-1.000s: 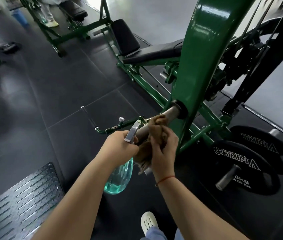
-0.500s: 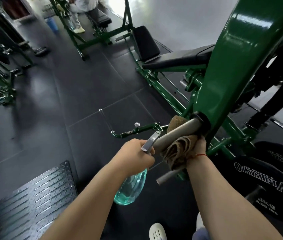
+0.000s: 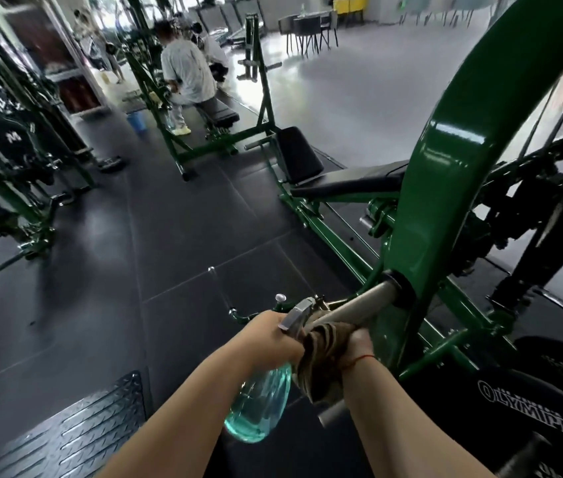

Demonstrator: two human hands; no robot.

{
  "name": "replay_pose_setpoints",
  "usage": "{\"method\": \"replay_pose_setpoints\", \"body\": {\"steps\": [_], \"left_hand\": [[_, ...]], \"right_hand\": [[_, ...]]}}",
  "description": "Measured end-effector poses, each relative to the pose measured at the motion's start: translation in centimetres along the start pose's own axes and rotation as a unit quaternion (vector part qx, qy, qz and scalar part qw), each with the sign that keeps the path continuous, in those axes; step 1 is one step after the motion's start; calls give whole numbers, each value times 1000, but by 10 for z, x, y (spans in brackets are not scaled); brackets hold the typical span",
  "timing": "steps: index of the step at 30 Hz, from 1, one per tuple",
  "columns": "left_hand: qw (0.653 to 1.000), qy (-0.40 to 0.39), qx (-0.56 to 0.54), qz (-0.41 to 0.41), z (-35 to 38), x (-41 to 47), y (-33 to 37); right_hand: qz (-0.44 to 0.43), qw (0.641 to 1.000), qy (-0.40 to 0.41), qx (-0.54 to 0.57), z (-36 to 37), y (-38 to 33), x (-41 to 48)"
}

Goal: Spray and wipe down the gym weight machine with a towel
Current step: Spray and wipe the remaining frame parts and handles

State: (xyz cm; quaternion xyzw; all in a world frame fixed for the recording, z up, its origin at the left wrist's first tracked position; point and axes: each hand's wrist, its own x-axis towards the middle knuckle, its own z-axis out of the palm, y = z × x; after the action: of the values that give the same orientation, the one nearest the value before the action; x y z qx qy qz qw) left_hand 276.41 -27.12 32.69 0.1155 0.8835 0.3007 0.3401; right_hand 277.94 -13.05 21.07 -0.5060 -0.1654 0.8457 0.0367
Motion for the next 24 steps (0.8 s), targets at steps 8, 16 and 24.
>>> {"method": "replay_pose_setpoints", "body": {"steps": [8,16,24], "left_hand": [[994,12,5,107,-36,-28,28],[985,21,-22,172,-62,-38,58],[974,36,-32,220,-62,-46,98]], "right_hand": [[-69,991,57,-96,-3,-11,11],[-125,990,19,-67,-1,-35,-65],[-282,950,-62,-120,22,-117,-139]]}}
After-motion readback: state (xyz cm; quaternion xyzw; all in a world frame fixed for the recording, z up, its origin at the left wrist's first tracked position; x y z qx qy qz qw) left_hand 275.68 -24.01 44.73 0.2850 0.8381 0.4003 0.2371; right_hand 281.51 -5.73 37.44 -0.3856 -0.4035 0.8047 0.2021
